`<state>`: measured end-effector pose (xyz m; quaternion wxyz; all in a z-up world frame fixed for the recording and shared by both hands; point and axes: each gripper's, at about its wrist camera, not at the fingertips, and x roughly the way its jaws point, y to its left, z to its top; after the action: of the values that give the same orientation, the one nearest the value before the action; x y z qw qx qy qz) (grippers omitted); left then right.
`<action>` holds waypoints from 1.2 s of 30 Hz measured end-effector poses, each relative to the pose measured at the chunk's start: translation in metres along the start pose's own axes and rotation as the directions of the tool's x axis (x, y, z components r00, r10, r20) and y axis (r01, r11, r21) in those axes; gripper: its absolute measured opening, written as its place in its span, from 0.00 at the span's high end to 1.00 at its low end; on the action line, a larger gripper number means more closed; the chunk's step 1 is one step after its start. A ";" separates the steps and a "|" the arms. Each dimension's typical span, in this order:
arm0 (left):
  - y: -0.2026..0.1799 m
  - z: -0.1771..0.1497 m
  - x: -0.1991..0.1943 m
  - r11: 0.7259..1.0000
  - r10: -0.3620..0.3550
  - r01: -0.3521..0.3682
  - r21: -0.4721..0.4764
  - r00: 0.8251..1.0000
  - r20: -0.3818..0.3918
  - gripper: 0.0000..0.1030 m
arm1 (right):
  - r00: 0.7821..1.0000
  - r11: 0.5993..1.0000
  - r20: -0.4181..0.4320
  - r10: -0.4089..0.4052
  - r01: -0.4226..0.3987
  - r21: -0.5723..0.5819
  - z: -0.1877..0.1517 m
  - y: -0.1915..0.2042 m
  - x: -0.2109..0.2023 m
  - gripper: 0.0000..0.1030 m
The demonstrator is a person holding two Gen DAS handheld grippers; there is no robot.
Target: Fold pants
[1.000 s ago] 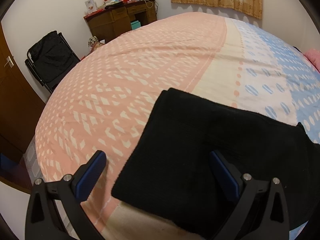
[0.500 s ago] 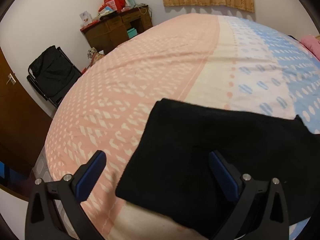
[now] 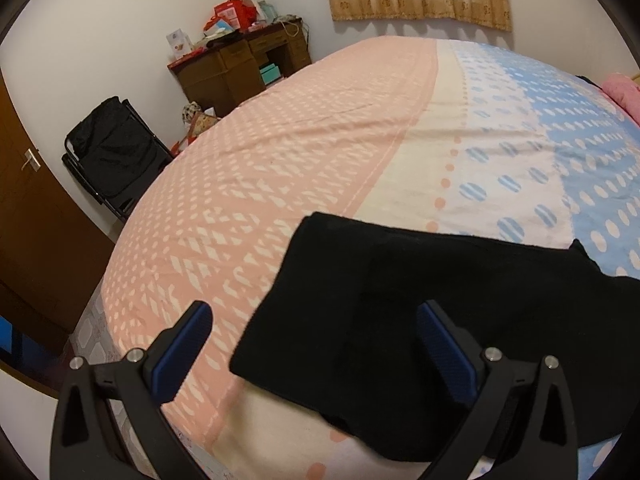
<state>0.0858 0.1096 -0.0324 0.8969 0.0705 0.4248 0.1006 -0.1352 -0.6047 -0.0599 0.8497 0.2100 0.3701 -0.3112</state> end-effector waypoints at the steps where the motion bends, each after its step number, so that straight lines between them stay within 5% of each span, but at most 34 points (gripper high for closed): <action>1: -0.003 0.000 0.000 1.000 -0.001 0.001 0.002 1.000 -0.003 0.00 | 1.000 1.000 0.021 0.010 -0.010 -0.014 -0.001 0.003 -0.005 0.98; 5: -0.015 0.003 -0.006 1.000 0.001 -0.001 0.017 1.000 0.007 0.00 | 0.990 0.997 0.120 0.078 -0.076 -0.022 0.010 0.005 -0.030 0.98; 12: -0.022 0.003 -0.021 1.000 -0.006 0.005 0.017 0.999 0.050 0.00 | 0.979 0.999 0.200 0.038 -0.036 -0.014 0.029 0.002 -0.028 0.98; 19: -0.015 0.003 -0.020 1.000 0.024 -0.024 -0.004 0.999 0.041 0.00 | 0.999 0.996 -0.021 0.025 -0.023 0.082 0.023 -0.014 0.025 0.96; 22: -0.016 0.004 -0.021 0.999 0.032 -0.032 0.000 0.998 0.057 0.00 | 0.991 0.976 0.124 -0.051 0.023 0.215 0.018 -0.034 -0.009 0.96; 25: -0.022 0.002 -0.022 1.000 0.017 -0.019 0.019 0.997 0.075 0.00 | 0.965 0.976 0.247 -0.092 0.038 0.214 0.005 -0.026 -0.050 0.96; 31: -0.063 -0.005 -0.027 0.989 -0.075 0.060 0.138 0.992 0.100 0.00 | 0.973 0.982 0.129 0.189 -0.190 -0.011 -0.030 0.056 -0.063 0.96; 36: -0.094 -0.011 -0.029 0.970 -0.153 0.138 0.199 0.987 0.060 0.00 | 0.916 0.905 0.030 0.399 -0.388 -0.173 -0.038 0.152 -0.066 0.96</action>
<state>0.0710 0.0117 -0.0375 0.9059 0.1300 0.4030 -0.0100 -0.0851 -0.4483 -0.0145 0.9209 0.1996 0.3168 -0.1085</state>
